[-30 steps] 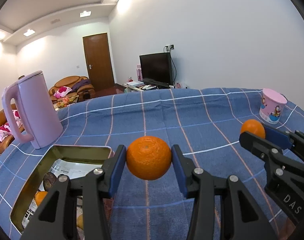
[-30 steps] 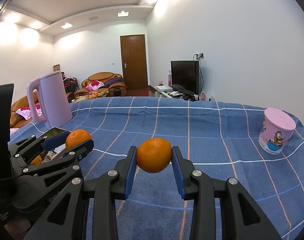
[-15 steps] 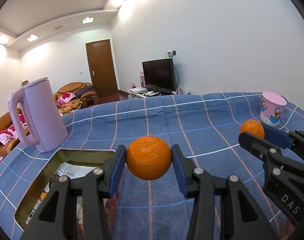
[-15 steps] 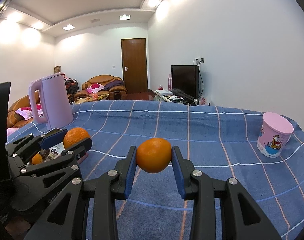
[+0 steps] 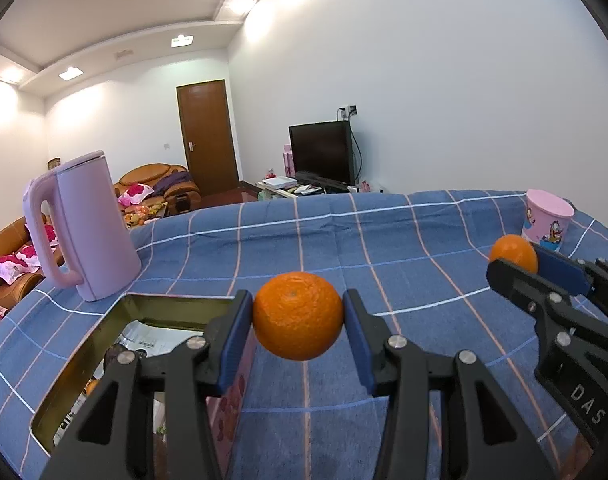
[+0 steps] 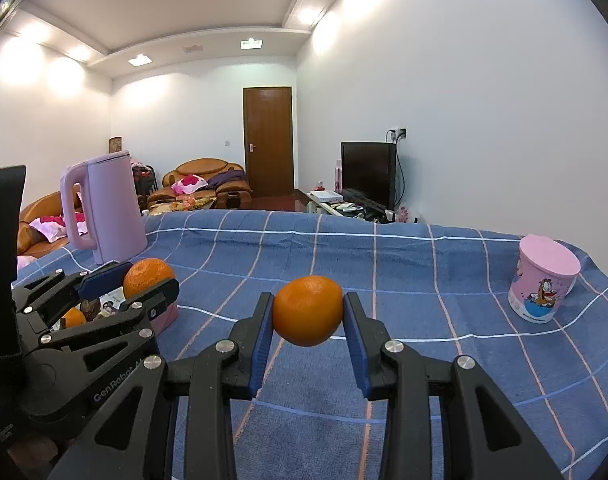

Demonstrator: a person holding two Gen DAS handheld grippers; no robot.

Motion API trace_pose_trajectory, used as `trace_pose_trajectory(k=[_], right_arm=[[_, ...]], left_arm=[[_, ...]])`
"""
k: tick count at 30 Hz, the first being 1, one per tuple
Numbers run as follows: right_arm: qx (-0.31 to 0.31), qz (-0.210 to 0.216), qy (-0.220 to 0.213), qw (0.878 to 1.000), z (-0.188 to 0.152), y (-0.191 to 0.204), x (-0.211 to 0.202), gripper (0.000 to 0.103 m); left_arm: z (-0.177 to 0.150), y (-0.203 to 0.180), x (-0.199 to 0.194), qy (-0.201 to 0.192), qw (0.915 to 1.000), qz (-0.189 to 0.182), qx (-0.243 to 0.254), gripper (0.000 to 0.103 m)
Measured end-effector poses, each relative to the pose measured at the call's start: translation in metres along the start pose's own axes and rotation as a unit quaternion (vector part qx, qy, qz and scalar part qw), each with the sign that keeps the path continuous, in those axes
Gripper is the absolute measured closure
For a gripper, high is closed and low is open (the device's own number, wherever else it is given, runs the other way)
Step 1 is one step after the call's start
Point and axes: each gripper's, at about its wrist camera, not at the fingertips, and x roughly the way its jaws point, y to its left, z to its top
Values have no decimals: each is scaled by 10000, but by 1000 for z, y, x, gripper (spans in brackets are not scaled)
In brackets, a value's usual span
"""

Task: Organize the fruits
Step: 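Lift an orange with the left gripper while the right lifts the other orange, then carry the orange with the left gripper while the right carries its orange over the tin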

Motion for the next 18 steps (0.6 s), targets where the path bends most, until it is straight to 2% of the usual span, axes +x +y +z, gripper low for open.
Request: trace_pose_trajectory(k=[9,18], right_arm=[[-56,-59,-81,9999,-1,5,-6,66],[-67,77,47,9999,-1,15,-5,66]], left_arm=[[-4,1,-9,-13,10000,-29,28,55],[-10,6,-25,-61,9999,-123,87,55]])
